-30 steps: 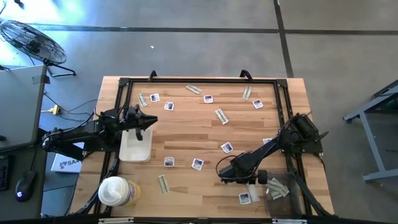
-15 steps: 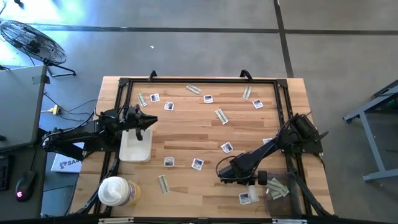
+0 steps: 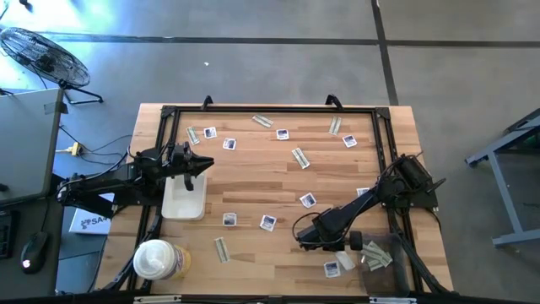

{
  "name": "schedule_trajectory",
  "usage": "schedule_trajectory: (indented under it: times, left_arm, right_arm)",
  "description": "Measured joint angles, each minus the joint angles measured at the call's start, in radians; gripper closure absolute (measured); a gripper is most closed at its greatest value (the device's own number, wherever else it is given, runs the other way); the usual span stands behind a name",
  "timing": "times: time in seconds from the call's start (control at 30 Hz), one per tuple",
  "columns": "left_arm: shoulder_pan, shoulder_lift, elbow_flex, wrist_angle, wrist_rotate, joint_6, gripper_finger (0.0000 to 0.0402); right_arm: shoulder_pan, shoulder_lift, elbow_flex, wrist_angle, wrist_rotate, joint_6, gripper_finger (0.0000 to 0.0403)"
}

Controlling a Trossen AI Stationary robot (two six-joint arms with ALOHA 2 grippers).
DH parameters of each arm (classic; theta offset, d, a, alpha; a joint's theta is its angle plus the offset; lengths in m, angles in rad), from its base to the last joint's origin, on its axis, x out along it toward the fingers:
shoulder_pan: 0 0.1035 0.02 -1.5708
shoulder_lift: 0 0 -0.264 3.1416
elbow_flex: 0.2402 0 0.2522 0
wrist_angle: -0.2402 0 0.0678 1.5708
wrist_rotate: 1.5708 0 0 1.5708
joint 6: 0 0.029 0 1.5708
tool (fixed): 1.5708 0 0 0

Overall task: Pick & Place First Aid Supplies
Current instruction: Put the green bandage pack into the black bin

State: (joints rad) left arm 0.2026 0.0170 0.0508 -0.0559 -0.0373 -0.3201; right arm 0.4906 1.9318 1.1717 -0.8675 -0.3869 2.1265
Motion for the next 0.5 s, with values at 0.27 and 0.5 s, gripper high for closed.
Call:
schedule_trajectory:
  times: [0.27, 0.5]
  left_arm:
    - [0.000, 0.000, 0.000, 0.000, 0.000, 0.000, 0.0341]
    - [0.000, 0.000, 0.000, 0.000, 0.000, 0.000, 0.0341]
  right_arm:
    - [0.005, -0.166, 0.024, 0.000, 0.142, -0.116, 0.0402]
    - [0.065, -0.381, 0.026, 0.007, 0.161, -0.260, 0.0402]
